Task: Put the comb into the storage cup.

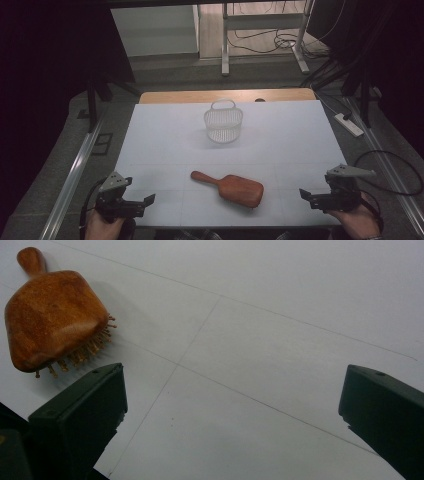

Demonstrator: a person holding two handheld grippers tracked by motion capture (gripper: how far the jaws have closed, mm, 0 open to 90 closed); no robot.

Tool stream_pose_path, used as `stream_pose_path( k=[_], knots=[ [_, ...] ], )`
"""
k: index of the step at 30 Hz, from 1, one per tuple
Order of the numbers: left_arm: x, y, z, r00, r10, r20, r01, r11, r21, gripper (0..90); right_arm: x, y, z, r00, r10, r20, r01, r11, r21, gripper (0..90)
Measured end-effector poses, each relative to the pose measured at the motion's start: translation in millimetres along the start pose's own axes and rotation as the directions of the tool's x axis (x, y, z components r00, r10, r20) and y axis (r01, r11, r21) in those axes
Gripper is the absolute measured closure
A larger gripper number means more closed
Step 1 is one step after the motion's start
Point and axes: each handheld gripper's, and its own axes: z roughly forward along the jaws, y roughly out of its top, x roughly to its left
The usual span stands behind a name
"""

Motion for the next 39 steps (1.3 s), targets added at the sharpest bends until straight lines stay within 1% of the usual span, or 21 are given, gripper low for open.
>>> stream_pose_path(
  k=[7,19,25,30,34,37,39],
  knots=[
    [0.7,-0.6,-0.8,1.0000,-0.004,0.003,0.004,1.0000,-0.003,1.7,1.6,0.6,0.6,0.9999,-0.015,-0.003,0.015,1.000,0.008,0.0],
    [0.7,-0.5,-0.7,1.0000,-0.004,0.002,0.004,1.0000,-0.002,1.7,2.3,0.6,0.9,0.9996,-0.026,-0.010,0.026,1.000,0.008,0.0],
    [-0.3,0.5,0.8,1.0000,0.003,-0.004,-0.003,0.9999,0.012,1.7,1.4,1.0,1.3,0.9995,-0.022,-0.022,0.022,1.000,0.011,0.0],
    [1.0,0.0,-0.5,0.9999,-0.010,-0.005,0.010,0.9999,0.003,1.4,1.5,1.5,0.9,0.9992,-0.024,-0.033,0.025,1.000,0.009,0.0],
    [0.9,-0.4,-1.8,0.9998,-0.014,-0.015,0.014,0.9999,-0.009,0.5,3.2,2.7,1.9,0.9983,-0.031,-0.050,0.032,0.999,0.012,0.0],
    [0.5,-0.9,-2.3,0.9994,-0.008,-0.034,0.008,1.0000,-0.003,0.3,4.7,5.3,2.2,0.9972,-0.049,-0.057,0.050,0.999,0.013,0.0],
    [1.1,-1.2,-2.7,0.9993,-0.009,-0.035,0.009,1.0000,-0.004,0.3,5.0,7.4,2.4,0.9965,-0.053,-0.065,0.053,0.999,0.007,0.0]
  ],
)
